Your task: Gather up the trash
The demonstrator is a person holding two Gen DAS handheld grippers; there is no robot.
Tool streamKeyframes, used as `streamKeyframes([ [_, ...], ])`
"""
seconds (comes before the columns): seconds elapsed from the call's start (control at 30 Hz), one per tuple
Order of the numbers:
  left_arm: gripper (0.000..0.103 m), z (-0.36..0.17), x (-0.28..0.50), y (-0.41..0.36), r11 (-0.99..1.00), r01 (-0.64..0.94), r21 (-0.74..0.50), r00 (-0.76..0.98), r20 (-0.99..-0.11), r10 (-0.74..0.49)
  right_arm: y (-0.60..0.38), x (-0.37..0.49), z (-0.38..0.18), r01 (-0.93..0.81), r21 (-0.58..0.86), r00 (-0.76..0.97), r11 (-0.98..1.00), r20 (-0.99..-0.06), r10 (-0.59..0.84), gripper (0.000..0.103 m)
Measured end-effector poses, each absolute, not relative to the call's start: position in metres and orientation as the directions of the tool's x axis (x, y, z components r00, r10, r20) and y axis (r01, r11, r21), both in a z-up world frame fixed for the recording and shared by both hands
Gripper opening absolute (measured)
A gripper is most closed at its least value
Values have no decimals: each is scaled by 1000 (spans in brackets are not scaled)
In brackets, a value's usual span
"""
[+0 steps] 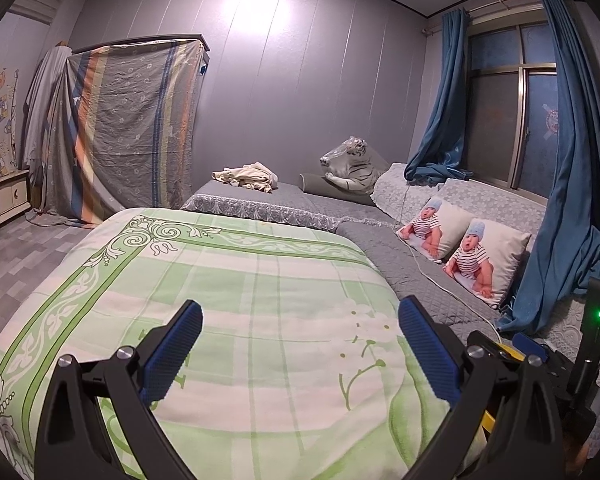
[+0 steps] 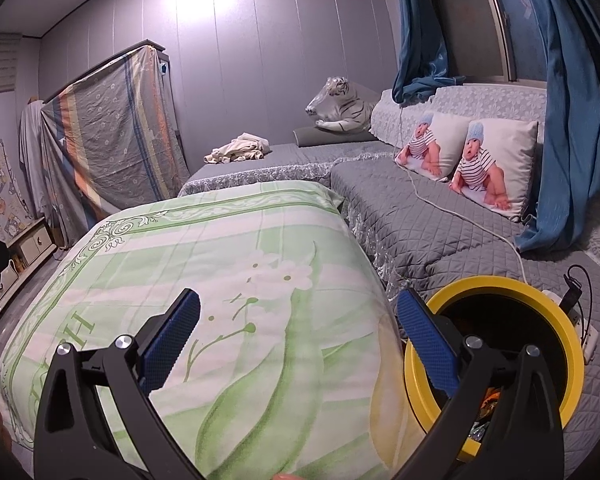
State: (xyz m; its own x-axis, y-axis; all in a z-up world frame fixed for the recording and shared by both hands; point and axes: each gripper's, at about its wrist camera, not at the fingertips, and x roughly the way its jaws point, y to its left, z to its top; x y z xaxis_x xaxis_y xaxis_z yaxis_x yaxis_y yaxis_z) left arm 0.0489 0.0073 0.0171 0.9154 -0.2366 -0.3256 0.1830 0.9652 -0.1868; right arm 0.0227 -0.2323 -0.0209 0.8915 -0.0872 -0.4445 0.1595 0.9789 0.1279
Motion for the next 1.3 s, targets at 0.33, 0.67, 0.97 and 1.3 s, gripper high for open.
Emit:
streamKeyframes([
  [0.33,95,16,51,5,964,189,-187,913,-328,-243,-234,25,-25,161,134,886,978,-457,-83,94],
  [0.67,95,14,52,4,963,192,-190,910,-332,-248,-236,27,-28,168,141,879,976,-469,-84,94],
  [0.97,95,11,54,3,962,194,-193,908,-335,-251,-236,28,-31,170,143,877,975,-473,-84,94],
  [1.3,95,9,56,3,961,196,-195,907,-337,-253,-236,30,-33,172,146,874,974,-478,-83,94],
])
